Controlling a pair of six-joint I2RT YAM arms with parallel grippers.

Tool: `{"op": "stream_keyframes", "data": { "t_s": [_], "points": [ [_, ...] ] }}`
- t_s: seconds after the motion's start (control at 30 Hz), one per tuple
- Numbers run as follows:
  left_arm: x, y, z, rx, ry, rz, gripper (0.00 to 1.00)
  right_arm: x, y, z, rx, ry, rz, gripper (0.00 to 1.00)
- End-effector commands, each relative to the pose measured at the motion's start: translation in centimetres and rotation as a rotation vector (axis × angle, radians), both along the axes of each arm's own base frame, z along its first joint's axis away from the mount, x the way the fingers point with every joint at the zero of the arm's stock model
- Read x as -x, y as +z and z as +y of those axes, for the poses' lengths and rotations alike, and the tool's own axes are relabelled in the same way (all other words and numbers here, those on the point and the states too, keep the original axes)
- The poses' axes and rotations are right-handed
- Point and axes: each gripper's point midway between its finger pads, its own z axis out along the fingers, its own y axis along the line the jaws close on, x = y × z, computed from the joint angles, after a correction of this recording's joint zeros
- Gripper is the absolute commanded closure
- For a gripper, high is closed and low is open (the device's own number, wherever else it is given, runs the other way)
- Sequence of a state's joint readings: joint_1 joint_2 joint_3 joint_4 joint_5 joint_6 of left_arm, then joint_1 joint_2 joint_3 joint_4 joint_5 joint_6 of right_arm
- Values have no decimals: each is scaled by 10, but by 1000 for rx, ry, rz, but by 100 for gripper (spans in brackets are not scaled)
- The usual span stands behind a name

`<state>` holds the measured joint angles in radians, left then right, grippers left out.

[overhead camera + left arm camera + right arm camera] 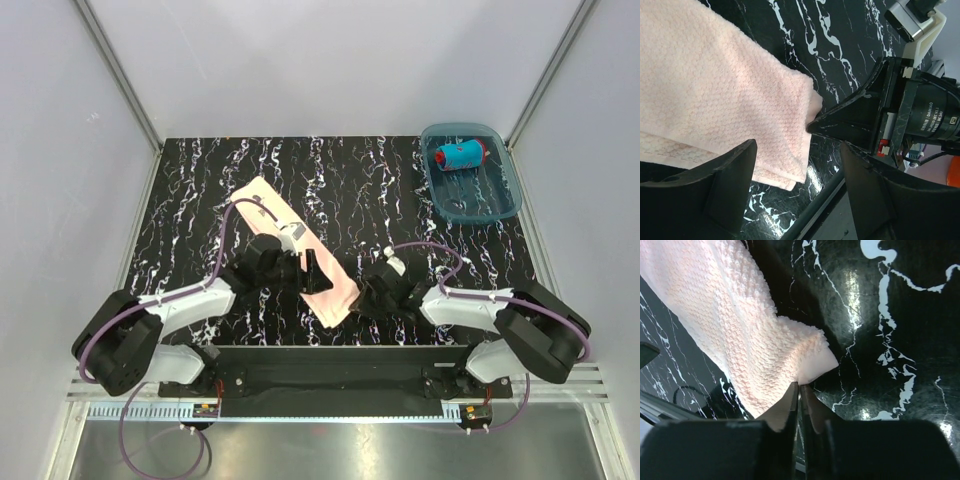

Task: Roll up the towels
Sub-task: Fold the towel

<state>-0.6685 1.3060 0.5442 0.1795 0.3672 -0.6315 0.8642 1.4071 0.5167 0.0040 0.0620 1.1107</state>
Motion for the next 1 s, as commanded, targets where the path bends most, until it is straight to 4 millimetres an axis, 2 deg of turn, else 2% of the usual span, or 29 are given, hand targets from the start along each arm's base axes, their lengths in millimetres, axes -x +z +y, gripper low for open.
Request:
{"op": "stream_keyframes", "data": {
  "t_s": [0.0,0.07,0.17,0.3,0.37,0.4,0.53,0.6,0.67,0.77,0.87,0.97],
  "points": [
    [-3,13,-11,59,-25,-61,28,4,-13,-24,94,-32,-6,93],
    [0,12,-13,60,-34,-63,28,2,-8,-27,90,-39,-32,100],
    [5,13,-17,67,-54,-74,28,1,0,-30,89,-45,-54,100],
    [8,17,-22,74,-66,-87,28,2,24,-36,63,-57,-90,100],
    [10,19,-26,76,-72,-97,28,6,29,-45,92,-63,-90,100],
    [11,17,-28,74,-79,-97,28,4,40,-44,79,-65,-111,100],
    [24,23,-49,101,-150,-126,28,5,48,-50,111,-53,-113,100],
    [25,23,-55,93,-155,-140,28,8,44,-49,133,-29,-92,100],
    [26,21,-56,74,-144,-146,28,15,39,-45,131,17,-60,69],
    [24,14,-51,43,-122,-138,28,28,32,-42,102,58,-23,42],
    [24,9,-45,10,-117,-142,28,35,32,-55,101,48,-40,32],
    [25,6,-41,-13,-115,-146,29,36,35,-75,124,-13,-73,29]
  ]
}}
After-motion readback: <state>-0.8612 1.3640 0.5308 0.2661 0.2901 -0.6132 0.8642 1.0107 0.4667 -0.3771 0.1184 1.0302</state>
